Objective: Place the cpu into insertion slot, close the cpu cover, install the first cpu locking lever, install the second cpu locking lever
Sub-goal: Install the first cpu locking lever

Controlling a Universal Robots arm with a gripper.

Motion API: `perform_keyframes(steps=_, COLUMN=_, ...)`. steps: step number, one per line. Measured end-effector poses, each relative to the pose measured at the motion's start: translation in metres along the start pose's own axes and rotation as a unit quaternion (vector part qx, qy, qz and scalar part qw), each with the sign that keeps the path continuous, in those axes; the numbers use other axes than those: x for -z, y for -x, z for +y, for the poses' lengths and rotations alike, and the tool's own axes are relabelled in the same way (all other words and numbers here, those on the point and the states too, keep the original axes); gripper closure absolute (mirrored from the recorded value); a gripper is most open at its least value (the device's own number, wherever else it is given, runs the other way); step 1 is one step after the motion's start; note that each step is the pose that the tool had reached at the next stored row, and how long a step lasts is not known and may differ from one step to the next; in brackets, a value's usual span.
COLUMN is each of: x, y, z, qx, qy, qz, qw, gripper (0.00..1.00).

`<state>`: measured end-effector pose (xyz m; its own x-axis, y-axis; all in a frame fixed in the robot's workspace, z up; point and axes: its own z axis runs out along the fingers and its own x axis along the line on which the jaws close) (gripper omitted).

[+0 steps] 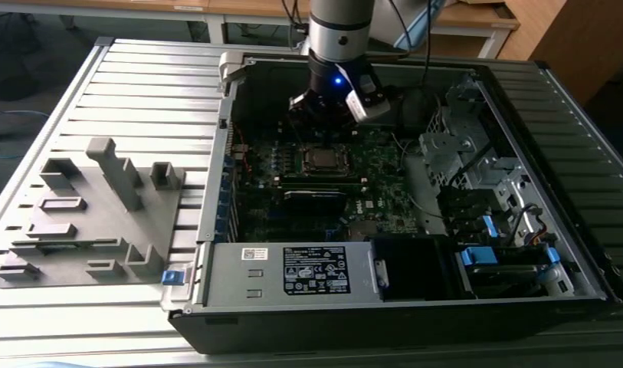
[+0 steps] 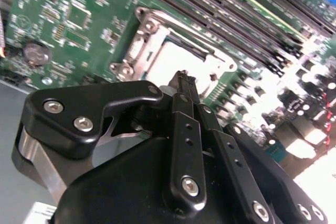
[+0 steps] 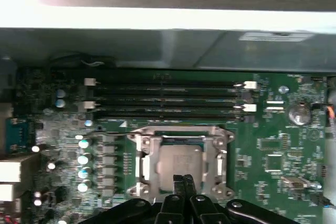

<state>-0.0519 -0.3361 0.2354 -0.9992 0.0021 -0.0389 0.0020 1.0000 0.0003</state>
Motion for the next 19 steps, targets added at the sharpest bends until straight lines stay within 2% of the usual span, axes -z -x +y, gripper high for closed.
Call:
perform_keyframes(steps=12, x=0.0011, y=-0.0472, z=-0.0001, qx=0.0, qy=0.0, qz=-0.0017, qw=1.0, gripper=0.89)
perform_keyframes(steps=16, x=0.0015, y=-0.0597, z=-0.0001, qx=0.0, qy=0.0, qz=-0.0022, qw=1.0, gripper=0.89)
perform_keyframes(steps=19, x=0.0018, y=-0.0655, z=-0.0001, qx=0.0, qy=0.0, qz=-0.0023, qw=1.0, gripper=0.89)
